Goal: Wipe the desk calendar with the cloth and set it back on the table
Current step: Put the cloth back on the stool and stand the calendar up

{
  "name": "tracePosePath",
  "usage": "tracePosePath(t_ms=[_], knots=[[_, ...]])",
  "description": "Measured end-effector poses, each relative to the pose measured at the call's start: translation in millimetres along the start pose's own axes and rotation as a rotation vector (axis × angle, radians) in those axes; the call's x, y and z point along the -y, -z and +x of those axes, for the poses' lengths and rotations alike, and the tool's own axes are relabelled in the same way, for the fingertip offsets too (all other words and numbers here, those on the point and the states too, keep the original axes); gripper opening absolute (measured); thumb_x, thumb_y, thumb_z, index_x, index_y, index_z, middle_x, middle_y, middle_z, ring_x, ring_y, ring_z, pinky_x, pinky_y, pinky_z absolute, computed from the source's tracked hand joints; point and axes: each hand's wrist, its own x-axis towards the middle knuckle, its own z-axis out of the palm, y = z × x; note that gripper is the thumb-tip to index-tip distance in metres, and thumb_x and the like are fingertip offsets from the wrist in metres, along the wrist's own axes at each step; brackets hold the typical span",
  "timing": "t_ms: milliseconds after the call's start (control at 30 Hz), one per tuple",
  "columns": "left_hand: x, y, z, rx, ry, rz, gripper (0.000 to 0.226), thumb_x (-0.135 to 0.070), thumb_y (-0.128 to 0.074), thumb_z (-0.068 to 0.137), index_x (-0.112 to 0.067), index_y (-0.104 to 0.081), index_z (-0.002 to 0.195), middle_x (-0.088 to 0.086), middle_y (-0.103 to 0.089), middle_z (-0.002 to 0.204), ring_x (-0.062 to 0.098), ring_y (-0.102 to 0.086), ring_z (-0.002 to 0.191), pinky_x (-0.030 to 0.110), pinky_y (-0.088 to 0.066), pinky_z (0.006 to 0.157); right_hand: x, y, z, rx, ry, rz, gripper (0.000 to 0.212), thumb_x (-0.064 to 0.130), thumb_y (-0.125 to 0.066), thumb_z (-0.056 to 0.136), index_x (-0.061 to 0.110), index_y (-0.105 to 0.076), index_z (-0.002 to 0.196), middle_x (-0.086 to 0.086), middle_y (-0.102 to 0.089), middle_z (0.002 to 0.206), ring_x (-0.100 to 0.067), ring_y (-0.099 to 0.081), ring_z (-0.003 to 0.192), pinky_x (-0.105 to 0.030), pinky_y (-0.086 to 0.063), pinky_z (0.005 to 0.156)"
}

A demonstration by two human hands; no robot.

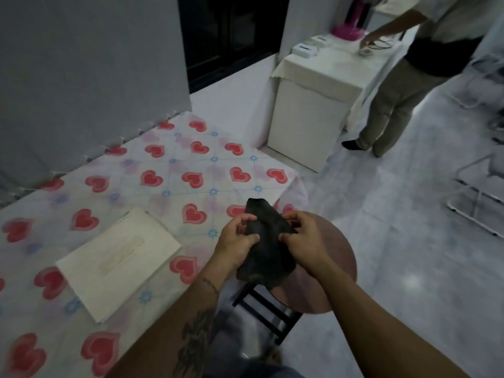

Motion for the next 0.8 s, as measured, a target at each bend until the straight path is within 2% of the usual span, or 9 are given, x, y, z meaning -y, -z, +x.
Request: tracePosePath(t_ms=[67,167,300,367,433,500,600,733,800], knots=[[0.9,-21.2,-1.2,0.007,-0.006,0.017,0.046,0.004,-0.067,0.079,-0.038,-0.065,0.096,0.014,-0.065,0.109,0.031,-0.064,0.099,0.029,-0.053,0.069,-11.9,18.9,-0.5,-0.028,0.025,-0.084,0.039,-0.003,-0.062,0.072,0.024,-0.064,0.099,0.008,-0.066,0.101,-0.009,-0.062,0.095,-0.025,-0.055,0.079],[1.8,-55.1,0.1,0.011,-0.03,0.045,0.046,0.002,-0.066,0.078,-0.04,-0.064,0.096,0.01,-0.067,0.118,0.029,-0.064,0.105,0.039,-0.058,0.083,-29.0,47.7,4.8,-0.037,0.004,-0.207,0.039,0.006,-0.063,0.071,0.039,-0.06,0.092,0.02,-0.062,0.092,0.0,-0.06,0.085,-0.009,-0.046,0.057],[0.4,-94.8,15.7,-0.03,-0.026,0.033,0.045,-0.002,-0.062,0.082,-0.043,-0.064,0.103,-0.001,-0.067,0.118,0.028,-0.063,0.11,0.049,-0.056,0.092,-46.2,82.0,29.9,-0.024,-0.041,-0.246,0.033,0.02,-0.06,0.07,0.044,-0.055,0.091,0.013,-0.063,0.096,-0.013,-0.062,0.087,-0.03,-0.056,0.068],[1.0,-109.2,23.6,-0.059,-0.005,0.031,0.047,-0.007,-0.06,0.084,-0.046,-0.062,0.112,-0.005,-0.065,0.124,0.024,-0.062,0.114,0.051,-0.053,0.097,-52.4,95.8,45.6,-0.016,-0.021,-0.174,0.035,0.016,-0.062,0.074,0.043,-0.054,0.095,0.016,-0.061,0.098,-0.01,-0.062,0.089,-0.023,-0.053,0.065],[9.8,-119.6,29.9,-0.097,0.013,0.091,0.049,-0.009,-0.061,0.086,-0.042,-0.058,0.122,-0.005,-0.061,0.133,0.022,-0.057,0.122,0.052,-0.048,0.105,-61.6,106.6,56.6,0.045,-0.024,-0.118,0.046,0.01,-0.067,0.08,0.04,-0.052,0.112,0.015,-0.057,0.109,-0.009,-0.06,0.099,-0.016,-0.05,0.069],[28.0,-126.3,31.0,-0.097,0.105,0.228,0.056,-0.013,-0.066,0.086,-0.035,-0.052,0.135,0.0,-0.053,0.144,0.026,-0.049,0.131,0.049,-0.042,0.11,-81.8,113.6,59.8,0.142,-0.109,-0.123,0.066,0.006,-0.069,0.08,0.027,-0.041,0.136,0.005,-0.051,0.127,-0.018,-0.053,0.114,-0.026,-0.053,0.084],[52.5,-137.5,24.2,-0.049,0.275,0.321,0.076,-0.017,-0.069,0.083,-0.023,-0.036,0.151,0.009,-0.043,0.151,0.032,-0.044,0.133,0.039,-0.044,0.104,-113.9,113.0,52.3,0.139,-0.124,-0.173,0.085,0.008,-0.066,0.072,0.021,-0.031,0.148,-0.008,-0.039,0.149,-0.029,-0.039,0.136,-0.048,-0.041,0.109],[60.0,-147.8,20.5,-0.08,0.238,0.422,0.073,-0.022,-0.065,0.082,-0.03,-0.038,0.149,0.007,-0.046,0.15,0.03,-0.044,0.134,0.045,-0.043,0.11,-139.7,106.9,47.4,0.074,0.017,-0.177,0.094,0.003,-0.066,0.065,0.022,-0.029,0.149,-0.006,-0.039,0.15,-0.025,-0.035,0.139,-0.048,-0.037,0.112],[61.8,-150.3,18.8,-0.078,0.246,0.448,0.072,-0.022,-0.062,0.083,-0.031,-0.037,0.149,0.007,-0.045,0.15,0.03,-0.044,0.135,0.049,-0.041,0.111,-148.1,101.6,46.6,0.07,-0.027,-0.264,0.093,0.008,-0.069,0.068,0.023,-0.027,0.15,-0.006,-0.037,0.152,-0.026,-0.034,0.14,-0.046,-0.037,0.113]])
